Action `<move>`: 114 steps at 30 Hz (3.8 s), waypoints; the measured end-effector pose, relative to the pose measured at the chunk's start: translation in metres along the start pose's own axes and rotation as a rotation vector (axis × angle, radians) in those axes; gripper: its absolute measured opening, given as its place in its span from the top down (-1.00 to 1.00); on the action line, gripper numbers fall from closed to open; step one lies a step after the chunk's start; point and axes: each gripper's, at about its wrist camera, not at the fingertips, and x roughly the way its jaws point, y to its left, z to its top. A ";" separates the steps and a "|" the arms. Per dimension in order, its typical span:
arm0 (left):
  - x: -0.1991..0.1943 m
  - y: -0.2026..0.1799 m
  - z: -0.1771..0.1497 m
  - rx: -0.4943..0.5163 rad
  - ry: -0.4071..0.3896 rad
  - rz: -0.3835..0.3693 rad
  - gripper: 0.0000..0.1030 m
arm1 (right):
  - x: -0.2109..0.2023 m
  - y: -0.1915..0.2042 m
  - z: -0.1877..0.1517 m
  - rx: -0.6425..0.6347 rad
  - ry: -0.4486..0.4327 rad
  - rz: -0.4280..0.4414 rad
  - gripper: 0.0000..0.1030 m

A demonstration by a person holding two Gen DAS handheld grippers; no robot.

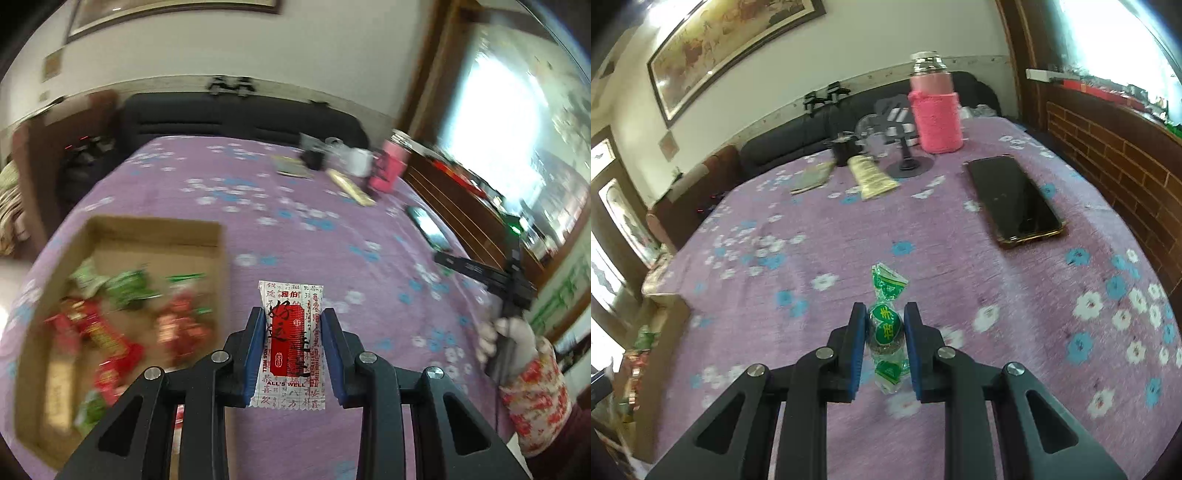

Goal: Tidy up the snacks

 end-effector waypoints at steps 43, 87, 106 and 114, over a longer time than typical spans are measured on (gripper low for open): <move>-0.025 0.111 -0.065 -0.232 -0.002 0.006 0.36 | 0.035 0.344 -0.106 -0.489 0.291 0.378 0.61; -0.112 0.037 -0.018 0.008 -0.290 0.300 -0.49 | -0.047 0.242 -0.096 -0.297 0.016 0.312 0.05; -0.130 0.040 -0.027 -0.135 -0.412 0.526 -0.99 | -0.065 0.271 -0.126 -0.409 -0.011 0.331 -0.06; -0.095 0.060 -0.041 -0.200 -0.273 0.584 -0.99 | -0.063 0.292 -0.144 -0.520 -0.019 0.288 -0.22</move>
